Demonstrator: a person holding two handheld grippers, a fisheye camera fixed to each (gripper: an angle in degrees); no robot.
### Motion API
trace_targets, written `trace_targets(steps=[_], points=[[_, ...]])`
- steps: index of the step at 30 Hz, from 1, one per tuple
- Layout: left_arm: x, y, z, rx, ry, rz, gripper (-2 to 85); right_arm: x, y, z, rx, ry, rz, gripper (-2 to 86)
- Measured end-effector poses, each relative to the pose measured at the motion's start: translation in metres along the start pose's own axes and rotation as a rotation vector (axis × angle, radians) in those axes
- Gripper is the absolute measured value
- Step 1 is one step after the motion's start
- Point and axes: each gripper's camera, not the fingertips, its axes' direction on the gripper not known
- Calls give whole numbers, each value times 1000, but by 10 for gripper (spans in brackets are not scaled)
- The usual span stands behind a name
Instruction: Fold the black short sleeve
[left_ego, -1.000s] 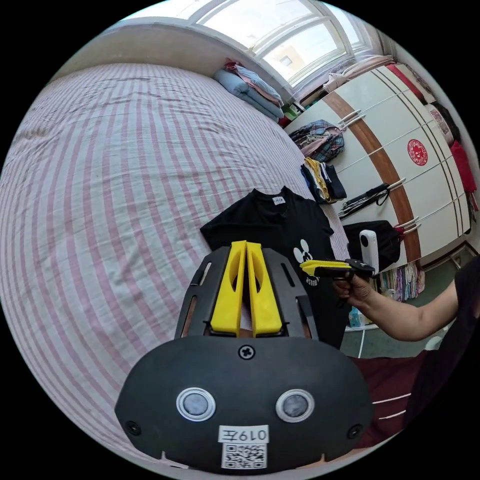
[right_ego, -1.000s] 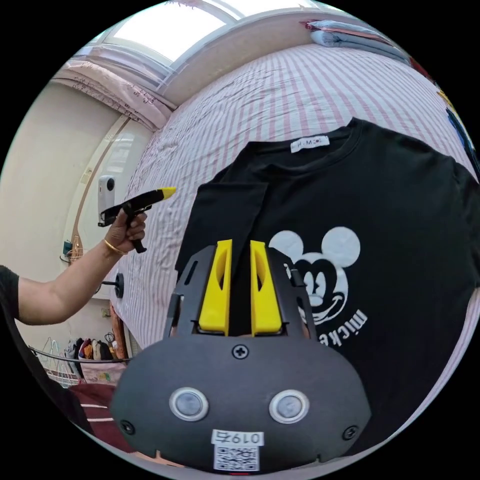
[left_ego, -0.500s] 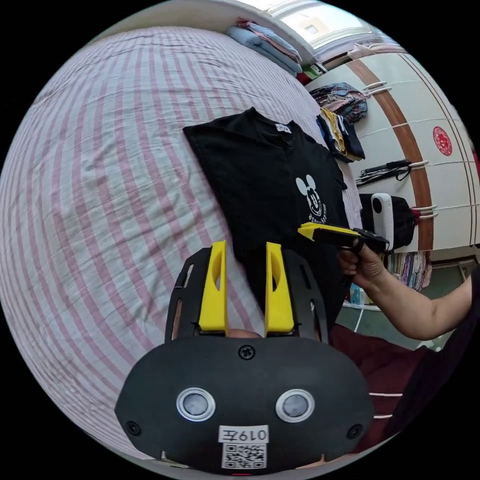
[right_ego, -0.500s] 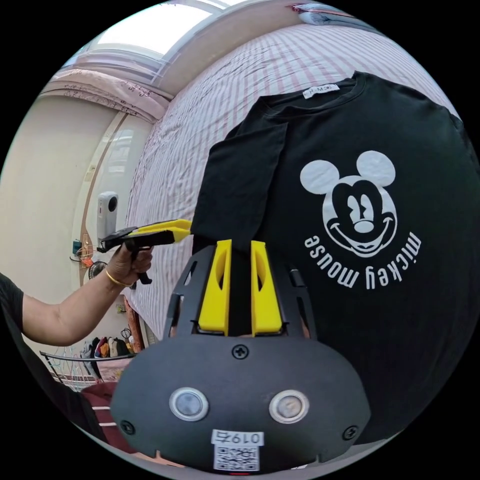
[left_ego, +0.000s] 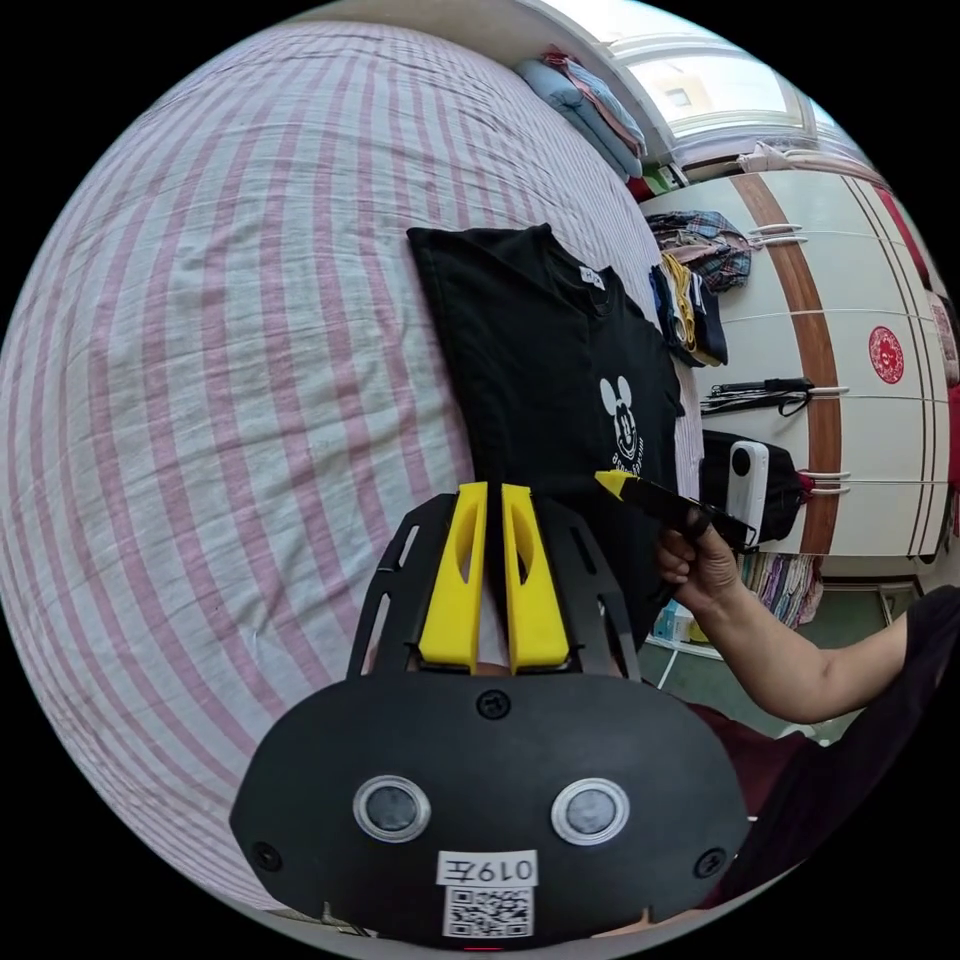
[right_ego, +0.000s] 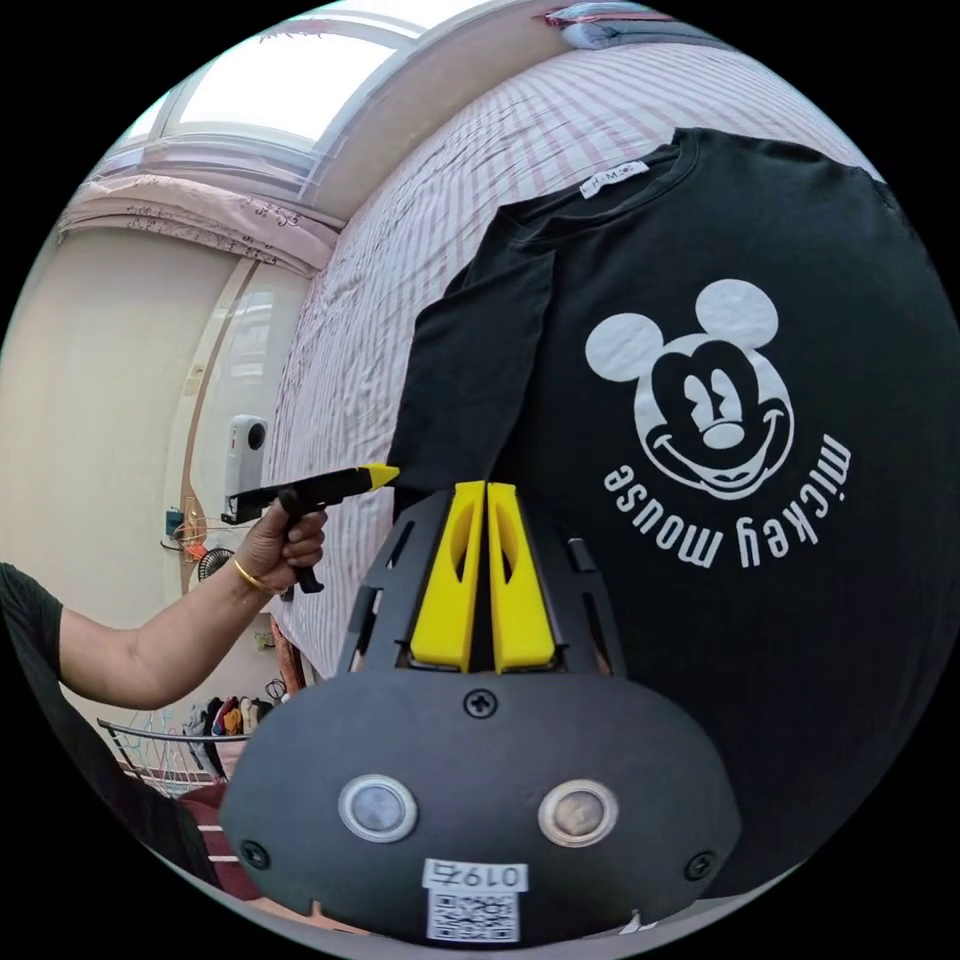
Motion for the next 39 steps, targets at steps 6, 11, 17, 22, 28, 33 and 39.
trace_targets(steps=[6, 11, 17, 22, 28, 33, 39], points=[[-7, 1, 3, -20, 6, -65, 21, 12, 0, 12, -40, 1, 29, 2], [8, 0, -2, -42, -69, 7, 44, 8, -2, 13, -63, -21, -42, 53], [21, 7, -20, 26, -105, 16, 64, -8, 4, 18, -104, 87, -175, 77], [34, -2, -9, 13, -149, 56, 57, -7, 3, 24, -85, 115, -150, 23], [33, -7, 4, -29, -215, 48, 36, -12, 4, 27, -97, 161, -181, 3], [38, -7, -15, 21, -211, 29, 53, -21, -1, 27, -135, 203, -222, 45], [52, -50, -34, 151, -365, 74, 68, -17, -38, -3, 33, 185, -155, 65]])
